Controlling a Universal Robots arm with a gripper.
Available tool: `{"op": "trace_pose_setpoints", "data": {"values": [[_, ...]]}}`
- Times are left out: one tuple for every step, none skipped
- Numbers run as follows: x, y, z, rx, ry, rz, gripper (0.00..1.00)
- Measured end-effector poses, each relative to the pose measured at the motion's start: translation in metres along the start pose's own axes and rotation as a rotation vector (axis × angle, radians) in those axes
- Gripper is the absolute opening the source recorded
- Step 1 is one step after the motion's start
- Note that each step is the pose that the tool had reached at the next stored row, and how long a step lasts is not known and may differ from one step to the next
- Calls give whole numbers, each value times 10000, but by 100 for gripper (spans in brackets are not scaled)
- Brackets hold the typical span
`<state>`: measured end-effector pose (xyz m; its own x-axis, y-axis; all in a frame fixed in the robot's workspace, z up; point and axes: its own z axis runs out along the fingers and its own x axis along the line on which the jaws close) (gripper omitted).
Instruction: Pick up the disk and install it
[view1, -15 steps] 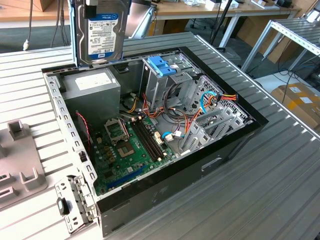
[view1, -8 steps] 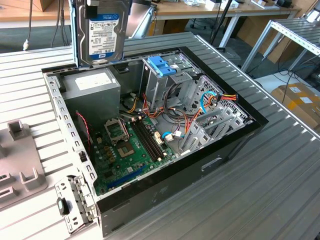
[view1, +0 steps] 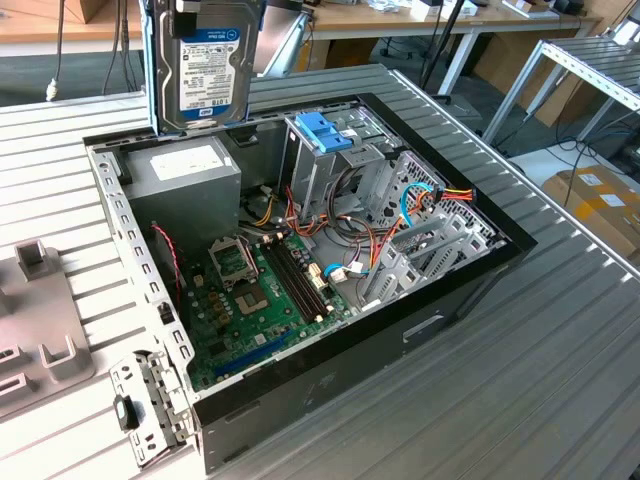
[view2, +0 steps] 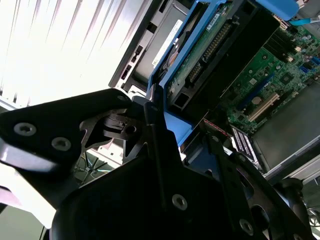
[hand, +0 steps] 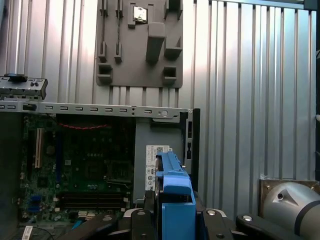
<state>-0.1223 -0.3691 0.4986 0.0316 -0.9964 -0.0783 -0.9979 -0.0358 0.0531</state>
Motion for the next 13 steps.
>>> {"op": "trace_pose_setpoints", "data": {"values": [[1,-1,0,0,0,0,37],[2,-2,0,0,0,0,37],[3,-5,0,0,0,0,37],[4,-6,0,-1,0,0,37],[5,-9,-1,-1,1,0,37],[7,-12,-1,0,0,0,37],[8,-14,-1,0,0,0,37],[9,-16,-1,0,0,0,37],[9,-18,-1,0,1,0,37],[11,-20,-1,0,-1,0,37],[12,-23,-1,0,0,0,37],[14,-26,-1,0,0,0,37],[15,-28,-1,0,0,0,37]]}}
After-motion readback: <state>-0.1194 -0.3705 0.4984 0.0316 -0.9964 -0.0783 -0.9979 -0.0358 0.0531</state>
